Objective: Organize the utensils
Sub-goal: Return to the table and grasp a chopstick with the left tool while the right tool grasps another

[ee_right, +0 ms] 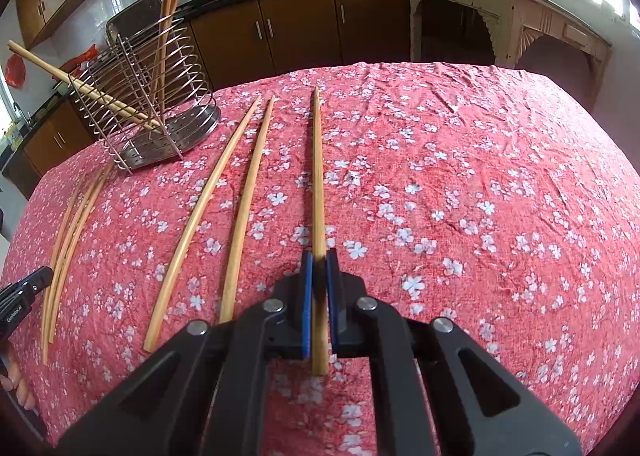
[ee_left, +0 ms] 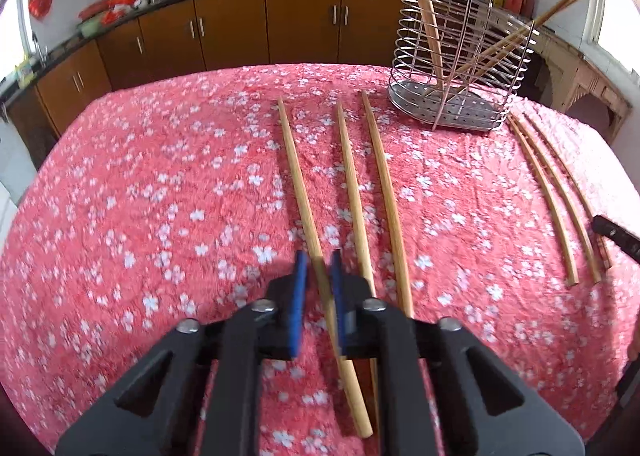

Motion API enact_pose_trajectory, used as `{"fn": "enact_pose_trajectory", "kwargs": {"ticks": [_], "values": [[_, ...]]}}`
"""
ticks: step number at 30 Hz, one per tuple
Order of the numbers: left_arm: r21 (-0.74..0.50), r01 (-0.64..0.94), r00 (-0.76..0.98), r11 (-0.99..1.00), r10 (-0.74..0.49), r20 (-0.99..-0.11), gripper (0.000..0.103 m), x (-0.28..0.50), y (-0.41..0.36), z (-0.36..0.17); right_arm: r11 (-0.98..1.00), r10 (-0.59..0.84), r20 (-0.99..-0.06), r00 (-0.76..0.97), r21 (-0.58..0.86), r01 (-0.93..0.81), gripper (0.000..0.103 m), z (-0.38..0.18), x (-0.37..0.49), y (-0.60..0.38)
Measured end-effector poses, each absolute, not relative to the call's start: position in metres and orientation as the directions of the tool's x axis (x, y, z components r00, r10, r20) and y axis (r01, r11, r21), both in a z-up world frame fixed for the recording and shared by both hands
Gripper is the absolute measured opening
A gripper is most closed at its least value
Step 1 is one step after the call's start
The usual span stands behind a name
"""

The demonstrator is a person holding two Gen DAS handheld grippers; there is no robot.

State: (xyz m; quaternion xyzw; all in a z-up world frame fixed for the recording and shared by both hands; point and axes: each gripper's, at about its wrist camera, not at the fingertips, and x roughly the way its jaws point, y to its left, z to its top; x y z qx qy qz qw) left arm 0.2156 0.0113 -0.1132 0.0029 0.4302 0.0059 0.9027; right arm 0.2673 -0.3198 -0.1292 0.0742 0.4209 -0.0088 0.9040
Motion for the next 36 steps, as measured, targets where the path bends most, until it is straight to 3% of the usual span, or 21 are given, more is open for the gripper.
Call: {"fn": "enact_pose_trajectory", "kwargs": {"ticks": [5,12,36], "values": [[0.001,-0.036,0.627,0.999,0.024,-0.779,0.007,0.242,0.028,-0.113,0.981,0.035,-0.762,0.647,0.15,0.124,0.008,-0.13,0.273,-0.333],[-0.066,0.003,0.629,0.998,-0.053,-0.776,0.008,0.235,0.043,-0.11,0.986,0.028,-0.76,0.649,0.13,0.109,0.008,-0.131,0.27,-0.332],[-0.054,0.02,0.635,0.998,-0.054,-0.77,0.009,0.224,0.04,-0.114,0.986,0.022,-0.759,0.65,0.123,0.111,0.008,-0.131,0.268,-0.33]]}}
